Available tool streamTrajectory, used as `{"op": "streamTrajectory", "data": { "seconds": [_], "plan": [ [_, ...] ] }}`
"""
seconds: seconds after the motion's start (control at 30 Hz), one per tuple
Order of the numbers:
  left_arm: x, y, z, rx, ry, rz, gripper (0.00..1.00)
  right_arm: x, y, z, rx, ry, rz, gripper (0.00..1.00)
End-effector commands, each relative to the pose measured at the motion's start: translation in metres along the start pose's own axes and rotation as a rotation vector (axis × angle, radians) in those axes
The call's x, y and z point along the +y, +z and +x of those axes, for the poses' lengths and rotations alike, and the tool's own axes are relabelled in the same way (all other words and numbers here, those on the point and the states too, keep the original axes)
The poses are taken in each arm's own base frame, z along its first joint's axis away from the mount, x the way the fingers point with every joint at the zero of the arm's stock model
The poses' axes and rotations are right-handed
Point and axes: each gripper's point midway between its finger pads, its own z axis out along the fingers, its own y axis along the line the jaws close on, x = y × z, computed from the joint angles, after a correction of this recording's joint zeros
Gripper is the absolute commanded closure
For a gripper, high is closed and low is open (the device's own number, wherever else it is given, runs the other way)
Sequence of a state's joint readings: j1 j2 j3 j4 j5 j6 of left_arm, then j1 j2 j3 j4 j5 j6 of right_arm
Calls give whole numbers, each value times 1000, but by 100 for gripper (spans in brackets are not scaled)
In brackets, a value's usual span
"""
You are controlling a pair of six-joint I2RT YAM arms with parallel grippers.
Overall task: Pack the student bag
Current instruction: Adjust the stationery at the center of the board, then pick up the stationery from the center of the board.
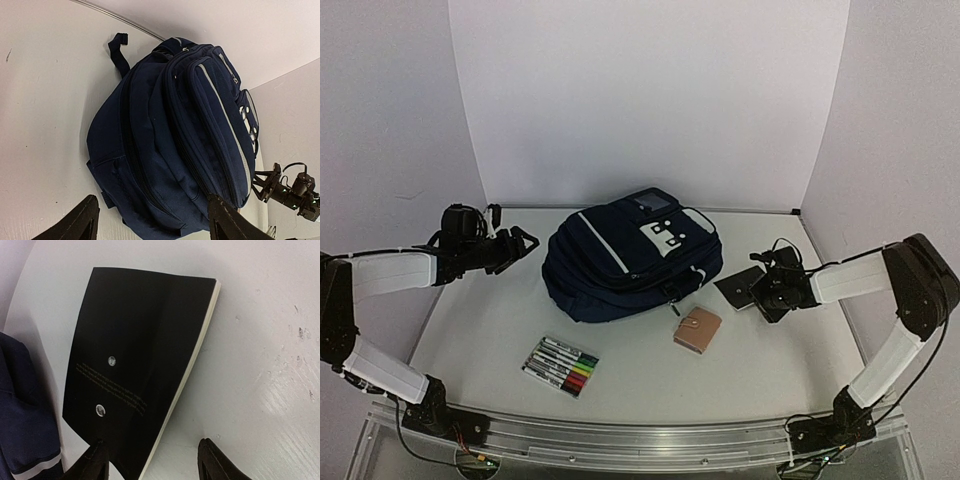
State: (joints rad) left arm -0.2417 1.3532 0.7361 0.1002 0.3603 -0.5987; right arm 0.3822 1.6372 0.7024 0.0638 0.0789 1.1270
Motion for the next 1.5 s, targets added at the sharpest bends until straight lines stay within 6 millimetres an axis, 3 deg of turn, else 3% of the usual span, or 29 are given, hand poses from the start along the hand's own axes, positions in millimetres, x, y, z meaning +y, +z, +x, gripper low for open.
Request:
{"op": "streamTrajectory", "data": {
  "seconds": [0.0,0.13,0.3,0.37,0.53,0.67,0.73,0.8,0.9,1.03,1.13,1.47],
  "plan": [
    [-7,-9,-9,-42,39,-1,26,8,9,-4,-18,13,-16,48],
    [-8,-12,-11,-46,44,-6,26,8,15,-4,-25,21,-21,65],
    [-12,-16,-15,-61,62,-4,25,15,13,-11,-60,38,-53,99],
    [-14,-18,-17,-64,70,1,25,22,6,-18,-88,43,-79,100],
    [-26,-24,-21,-73,98,31,25,56,-45,-52,-218,-5,-218,100],
    [-49,-29,-26,-79,140,76,25,96,-104,-76,-305,-104,-379,100],
    [-63,-31,-28,-83,158,108,25,112,-129,-83,-332,-141,-449,100],
    [-72,-32,-30,-85,168,134,25,120,-141,-85,-334,-170,-481,100],
    [-77,-29,-30,-80,173,146,25,112,-121,-72,-256,-179,-412,98],
    [-76,-25,-26,-64,167,145,25,85,-78,-42,-122,-160,-325,71],
    [-75,-27,-24,-61,164,141,25,71,-60,-30,-77,-150,-275,57],
    [-70,-28,-20,-60,156,124,25,34,-14,-12,39,-126,-161,48]
  ]
}}
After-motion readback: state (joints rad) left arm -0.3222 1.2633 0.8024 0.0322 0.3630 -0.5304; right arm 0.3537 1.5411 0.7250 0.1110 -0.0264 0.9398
